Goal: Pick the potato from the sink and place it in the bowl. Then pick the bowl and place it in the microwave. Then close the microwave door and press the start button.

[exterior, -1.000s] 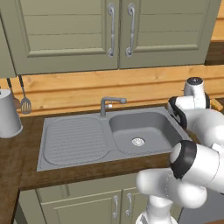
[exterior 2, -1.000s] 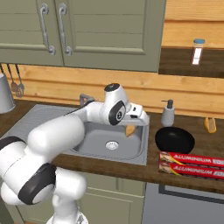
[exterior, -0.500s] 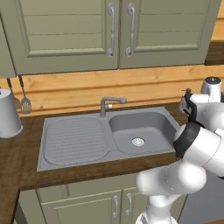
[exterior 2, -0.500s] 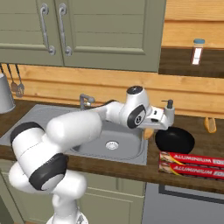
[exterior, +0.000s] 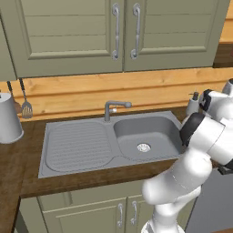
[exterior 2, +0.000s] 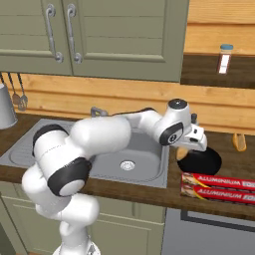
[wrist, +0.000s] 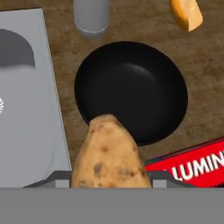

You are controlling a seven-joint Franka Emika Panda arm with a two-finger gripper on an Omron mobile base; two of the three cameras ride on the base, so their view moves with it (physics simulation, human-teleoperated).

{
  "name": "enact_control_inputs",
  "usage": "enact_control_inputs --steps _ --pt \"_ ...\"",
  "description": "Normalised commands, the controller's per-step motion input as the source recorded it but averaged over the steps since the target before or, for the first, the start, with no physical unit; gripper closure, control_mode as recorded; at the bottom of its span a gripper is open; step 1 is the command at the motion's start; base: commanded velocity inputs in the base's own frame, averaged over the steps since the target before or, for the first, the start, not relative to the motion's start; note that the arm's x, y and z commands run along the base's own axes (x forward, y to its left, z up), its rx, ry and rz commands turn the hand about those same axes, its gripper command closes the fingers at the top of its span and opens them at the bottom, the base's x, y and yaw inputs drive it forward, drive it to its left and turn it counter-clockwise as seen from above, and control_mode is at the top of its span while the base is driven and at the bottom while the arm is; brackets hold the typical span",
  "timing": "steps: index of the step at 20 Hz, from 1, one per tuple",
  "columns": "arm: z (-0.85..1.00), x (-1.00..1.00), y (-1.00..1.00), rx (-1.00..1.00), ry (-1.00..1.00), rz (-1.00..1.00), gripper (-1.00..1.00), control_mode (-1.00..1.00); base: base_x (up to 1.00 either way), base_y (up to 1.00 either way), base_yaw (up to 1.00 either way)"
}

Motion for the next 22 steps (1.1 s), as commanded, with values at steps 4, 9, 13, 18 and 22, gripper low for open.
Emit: enact_control_inputs --steps 4,9,13,18,22 --pt "-0.14 0.37 -0.28 0.04 0.00 0.00 1.00 -1.00 0.00 0.00 0.00" --pt "-0.22 0.28 -0.32 0.00 0.00 0.00 1.00 -1.00 0.00 0.00 0.00" --pt "-0.33 0.11 -0.06 0.00 0.00 0.01 1.00 -1.00 0.00 0.00 0.00" --pt "-0.46 0.09 0.00 0.00 0.00 0.01 1.00 -1.00 0.00 0.00 0.00" --pt "-0.29 0.29 0.00 0.00 0.03 0.00 1.00 -1.00 0.00 0.00 0.00"
